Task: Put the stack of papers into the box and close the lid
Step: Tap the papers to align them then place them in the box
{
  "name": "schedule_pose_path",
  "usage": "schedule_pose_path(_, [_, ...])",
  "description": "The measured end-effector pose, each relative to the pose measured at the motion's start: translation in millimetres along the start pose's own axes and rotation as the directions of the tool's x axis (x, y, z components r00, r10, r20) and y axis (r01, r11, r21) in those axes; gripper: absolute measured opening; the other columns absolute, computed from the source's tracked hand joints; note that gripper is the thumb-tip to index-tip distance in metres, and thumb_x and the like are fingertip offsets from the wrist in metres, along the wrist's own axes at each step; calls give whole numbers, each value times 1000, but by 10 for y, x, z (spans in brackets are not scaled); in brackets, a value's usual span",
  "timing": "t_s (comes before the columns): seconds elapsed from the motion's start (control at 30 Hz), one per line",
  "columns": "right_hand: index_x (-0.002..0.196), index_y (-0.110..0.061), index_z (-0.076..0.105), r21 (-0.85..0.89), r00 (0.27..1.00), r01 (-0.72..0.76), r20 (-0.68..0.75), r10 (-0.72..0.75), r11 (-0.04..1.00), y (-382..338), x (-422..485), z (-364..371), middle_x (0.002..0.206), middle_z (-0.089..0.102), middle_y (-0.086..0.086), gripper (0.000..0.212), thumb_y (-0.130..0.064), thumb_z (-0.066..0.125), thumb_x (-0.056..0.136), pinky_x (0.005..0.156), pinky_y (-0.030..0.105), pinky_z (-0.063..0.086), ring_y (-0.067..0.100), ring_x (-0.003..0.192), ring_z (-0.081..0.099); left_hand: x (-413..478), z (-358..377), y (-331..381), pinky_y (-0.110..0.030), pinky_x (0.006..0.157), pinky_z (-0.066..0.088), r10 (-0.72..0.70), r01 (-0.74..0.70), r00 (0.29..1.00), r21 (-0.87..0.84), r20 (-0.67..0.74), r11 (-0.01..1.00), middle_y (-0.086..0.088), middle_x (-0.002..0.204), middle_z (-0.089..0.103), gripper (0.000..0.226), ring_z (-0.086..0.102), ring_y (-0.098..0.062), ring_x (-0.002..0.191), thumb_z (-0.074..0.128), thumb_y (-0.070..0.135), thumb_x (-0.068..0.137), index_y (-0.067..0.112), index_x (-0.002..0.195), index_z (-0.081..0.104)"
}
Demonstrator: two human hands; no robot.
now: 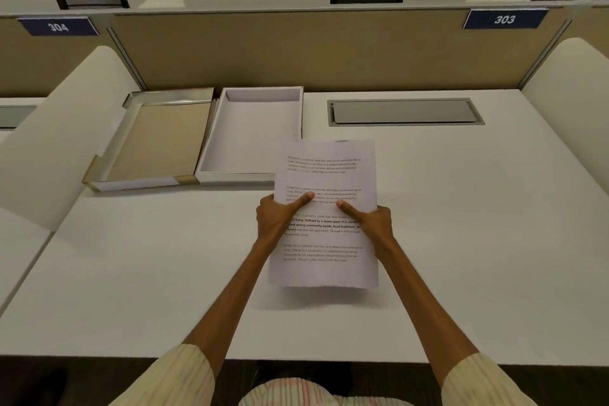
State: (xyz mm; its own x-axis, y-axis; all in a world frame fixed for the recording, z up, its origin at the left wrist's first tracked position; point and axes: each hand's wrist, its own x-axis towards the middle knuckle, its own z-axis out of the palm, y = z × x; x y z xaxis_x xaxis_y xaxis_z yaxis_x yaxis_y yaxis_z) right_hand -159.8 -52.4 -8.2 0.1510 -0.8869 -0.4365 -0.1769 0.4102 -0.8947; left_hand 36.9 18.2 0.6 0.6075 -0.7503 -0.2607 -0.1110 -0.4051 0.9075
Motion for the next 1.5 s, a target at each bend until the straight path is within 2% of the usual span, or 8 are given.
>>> schedule_pose_path(0.27, [103,-12,72,38,998,-38,53,36,999,-254,179,391,93,77,8,61,-53,85,61,72,42,63,25,79,76,352,-522,118,-48,80,62,-186,203,961,-62,205,977,-16,105,75,50,75,-33,86,82,30,75,3,114,65])
schedule_pose_path(0.43, [105,-14,68,79,989,-28,149,16,997,-538,406,670,93,76,7,28,-37,60,92,67,35,61,26,78,75,698,-789,294,-47,76,63,-201,234,954,-133,224,963,-15,99,77,43,76,-31,80,83,19,73,4,110,68])
schedule_pose_path(0.73, [120,1,60,-13,993,26,113,-25,1000,-1109,1022,1410,110,71,17,37,-23,62,92,79,42,60,32,90,72,1630,-1251,588,-54,80,60,-224,273,946,-199,234,941,-18,106,75,49,75,-35,88,85,9,69,2,114,67])
schedule_pose_path(0.87, [111,-3,52,-67,993,14,120,-5,998,-1371,1373,1742,111,69,15,29,-25,61,93,79,45,59,29,86,70,2163,-1362,658,-53,84,59,-246,284,941,-144,233,948,-14,114,73,53,73,-35,94,85,10,70,5,119,64])
schedule_pose_path(1.07, [113,-7,49,-144,993,-47,100,61,988,-1496,1867,2112,104,67,10,30,-27,60,93,59,33,57,23,77,69,2789,-1393,661,-32,55,59,-281,291,938,-20,205,957,-10,114,72,40,72,-23,75,85,15,71,11,106,64])
schedule_pose_path(1.13, [98,-14,48,-160,994,-54,83,67,986,-1490,1989,2217,96,65,5,16,-27,59,94,53,29,53,18,69,67,2953,-1377,644,-38,68,62,-283,283,938,30,201,959,-10,114,73,44,73,-27,84,83,20,73,10,112,64])
schedule_pose_path(1.27, [90,-16,52,-184,996,-66,49,76,981,-1464,2202,2380,99,66,6,13,-27,57,94,72,37,57,22,76,68,3193,-1313,584,-43,85,60,-271,259,954,101,130,961,-11,114,73,45,73,-30,91,81,24,77,9,115,63])
schedule_pose_path(1.5, [113,-8,52,-230,998,-56,-25,52,972,-1265,2417,2474,114,67,13,28,-29,56,95,87,45,57,30,94,68,3313,-1149,369,-45,88,59,-212,201,977,249,18,947,-10,117,70,50,72,-31,95,81,34,76,9,114,59])
